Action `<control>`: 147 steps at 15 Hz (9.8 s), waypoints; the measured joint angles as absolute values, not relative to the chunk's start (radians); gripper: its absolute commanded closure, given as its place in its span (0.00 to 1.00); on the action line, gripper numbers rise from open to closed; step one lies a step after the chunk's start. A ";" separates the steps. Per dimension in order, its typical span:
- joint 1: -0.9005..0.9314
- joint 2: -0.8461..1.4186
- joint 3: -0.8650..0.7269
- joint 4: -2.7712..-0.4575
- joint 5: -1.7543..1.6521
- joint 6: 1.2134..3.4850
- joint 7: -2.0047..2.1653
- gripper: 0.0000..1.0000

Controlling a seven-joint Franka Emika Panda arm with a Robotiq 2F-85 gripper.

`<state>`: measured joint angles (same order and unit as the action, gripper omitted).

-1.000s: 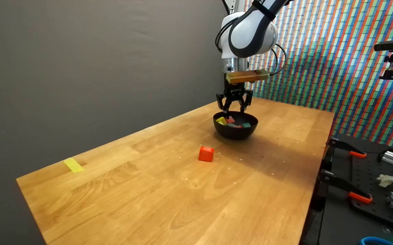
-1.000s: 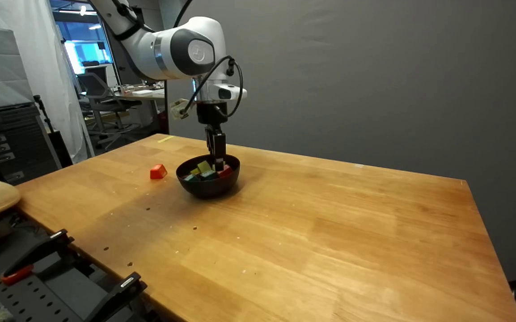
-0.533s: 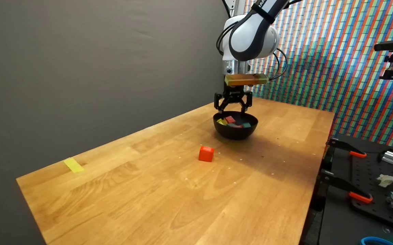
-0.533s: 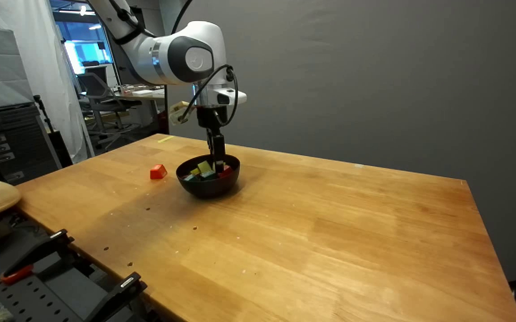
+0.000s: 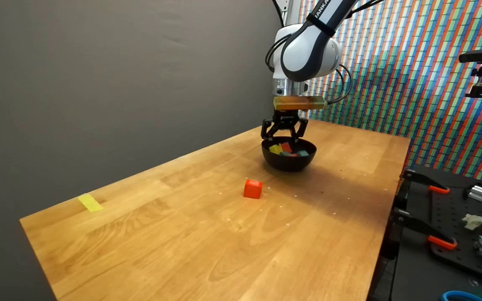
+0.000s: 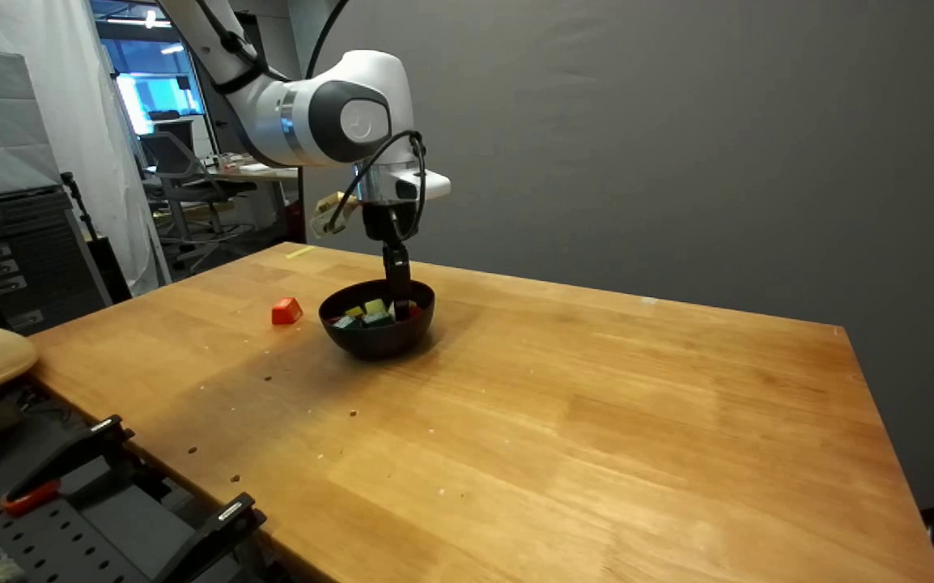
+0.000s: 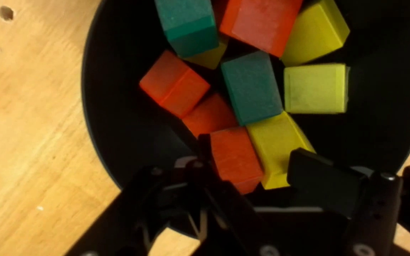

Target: Remove the cubes from the bowl

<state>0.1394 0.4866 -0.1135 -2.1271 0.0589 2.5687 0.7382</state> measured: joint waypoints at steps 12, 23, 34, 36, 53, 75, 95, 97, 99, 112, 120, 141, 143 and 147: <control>0.130 0.501 -0.150 -2.146 0.070 2.676 0.909 0.56; 0.130 0.493 -0.121 -2.168 0.070 2.677 0.904 0.91; 0.092 0.316 -0.070 -2.211 0.141 2.594 0.771 0.91; 0.089 0.240 -0.045 -2.223 0.162 2.575 0.730 0.91; 0.261 0.410 0.067 -2.051 -0.022 2.632 0.662 0.41; 0.011 0.347 -0.022 -2.159 0.318 2.324 0.496 0.50; 0.084 0.445 -0.048 -2.161 0.278 2.599 0.722 0.49; 0.090 0.447 -0.057 -2.161 0.256 2.603 0.738 0.47; 0.098 0.451 -0.065 -2.161 0.233 2.614 0.755 0.31; 0.152 0.529 -0.103 -2.103 0.122 2.626 0.850 0.36; 0.154 0.541 -0.119 -2.100 0.122 2.626 0.882 0.77; 0.010 0.346 -0.221 -2.265 0.061 2.619 0.910 0.79; 0.002 0.395 -0.201 -2.263 0.100 2.620 0.910 0.79; -0.001 0.464 -0.190 -2.251 0.143 2.620 0.910 0.23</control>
